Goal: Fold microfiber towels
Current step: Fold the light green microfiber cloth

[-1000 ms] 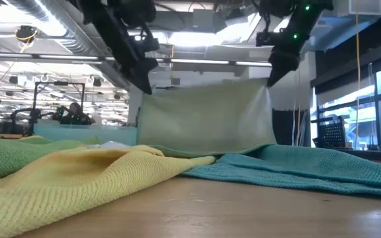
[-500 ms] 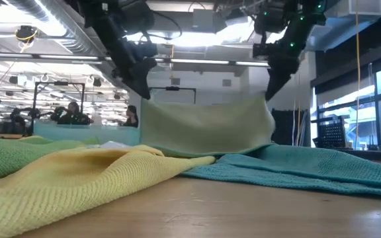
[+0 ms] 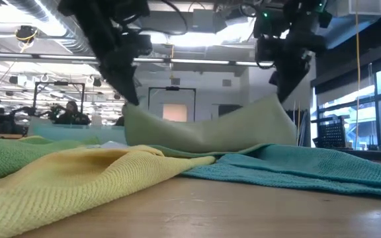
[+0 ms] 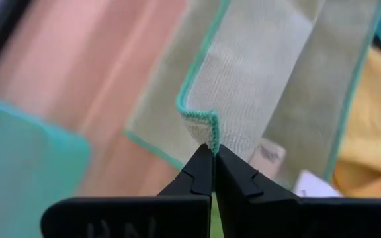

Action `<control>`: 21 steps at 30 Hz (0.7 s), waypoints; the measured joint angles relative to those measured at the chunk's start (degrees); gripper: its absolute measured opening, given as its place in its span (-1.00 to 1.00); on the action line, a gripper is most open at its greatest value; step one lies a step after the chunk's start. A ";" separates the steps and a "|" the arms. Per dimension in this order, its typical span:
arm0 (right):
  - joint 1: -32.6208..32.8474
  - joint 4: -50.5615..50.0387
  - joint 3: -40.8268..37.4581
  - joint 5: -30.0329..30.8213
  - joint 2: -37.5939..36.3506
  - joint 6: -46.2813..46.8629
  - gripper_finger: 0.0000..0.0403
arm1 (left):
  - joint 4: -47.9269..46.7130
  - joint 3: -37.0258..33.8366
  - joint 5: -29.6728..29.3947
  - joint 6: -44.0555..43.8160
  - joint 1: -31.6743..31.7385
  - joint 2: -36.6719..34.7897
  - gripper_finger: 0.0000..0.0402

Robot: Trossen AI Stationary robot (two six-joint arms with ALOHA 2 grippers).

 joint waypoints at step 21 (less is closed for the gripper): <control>3.38 0.98 -3.89 15.18 0.00 4.15 -0.94 | 9.74 -6.17 -3.53 -6.85 -2.37 0.00 -1.00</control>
